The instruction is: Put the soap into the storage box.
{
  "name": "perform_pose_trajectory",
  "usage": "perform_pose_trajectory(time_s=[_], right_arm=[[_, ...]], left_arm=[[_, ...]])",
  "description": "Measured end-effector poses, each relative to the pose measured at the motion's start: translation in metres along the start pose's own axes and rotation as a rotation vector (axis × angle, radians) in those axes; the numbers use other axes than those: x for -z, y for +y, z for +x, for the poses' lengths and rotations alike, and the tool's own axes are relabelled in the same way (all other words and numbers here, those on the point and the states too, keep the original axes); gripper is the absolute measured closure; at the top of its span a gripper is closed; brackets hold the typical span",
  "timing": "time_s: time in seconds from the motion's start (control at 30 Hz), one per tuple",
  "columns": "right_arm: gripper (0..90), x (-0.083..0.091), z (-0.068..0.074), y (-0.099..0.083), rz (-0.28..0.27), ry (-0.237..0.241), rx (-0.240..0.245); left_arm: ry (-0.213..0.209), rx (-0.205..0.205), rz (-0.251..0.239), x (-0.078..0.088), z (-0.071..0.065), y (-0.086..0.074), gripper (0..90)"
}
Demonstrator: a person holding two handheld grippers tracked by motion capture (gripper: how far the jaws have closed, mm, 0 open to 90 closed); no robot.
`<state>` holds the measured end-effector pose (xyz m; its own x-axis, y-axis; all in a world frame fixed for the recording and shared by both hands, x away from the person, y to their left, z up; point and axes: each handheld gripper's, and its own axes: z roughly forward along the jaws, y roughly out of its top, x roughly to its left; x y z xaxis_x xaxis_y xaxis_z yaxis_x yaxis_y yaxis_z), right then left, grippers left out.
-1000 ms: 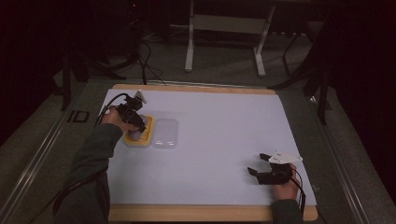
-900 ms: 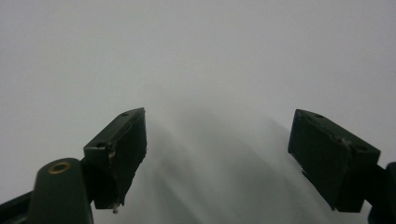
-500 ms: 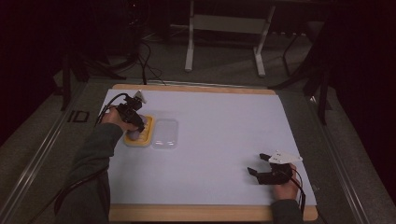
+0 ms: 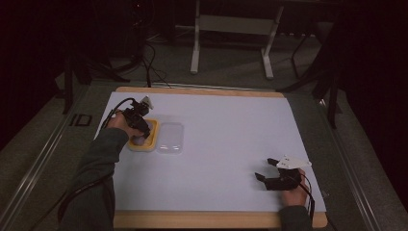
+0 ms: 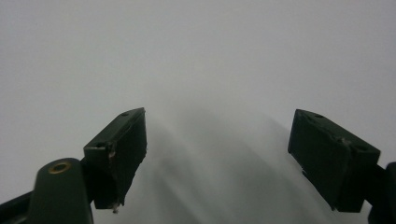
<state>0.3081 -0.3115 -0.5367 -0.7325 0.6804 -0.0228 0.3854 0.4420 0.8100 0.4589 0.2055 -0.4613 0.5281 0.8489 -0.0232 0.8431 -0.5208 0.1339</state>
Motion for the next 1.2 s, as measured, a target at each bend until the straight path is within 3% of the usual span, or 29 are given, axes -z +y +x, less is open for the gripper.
perform_pose_trajectory(time_s=[0.77, 1.07, 1.2], right_arm=[[19.2, 0.0, 0.001, 0.0, 0.002, -0.003, 0.003], [19.2, 0.0, 0.001, 0.0, 0.004, -0.003, 0.005], [19.2, 0.0, 0.001, 0.0, 0.004, -0.003, 0.005]], left_arm=[[0.012, -0.013, 0.004, -0.011, -0.002, 0.003, 49.5], [0.014, -0.003, 0.0, -0.016, -0.002, 0.003, 49.3], [0.021, 0.019, -0.012, -0.017, 0.001, 0.003, 46.3]])
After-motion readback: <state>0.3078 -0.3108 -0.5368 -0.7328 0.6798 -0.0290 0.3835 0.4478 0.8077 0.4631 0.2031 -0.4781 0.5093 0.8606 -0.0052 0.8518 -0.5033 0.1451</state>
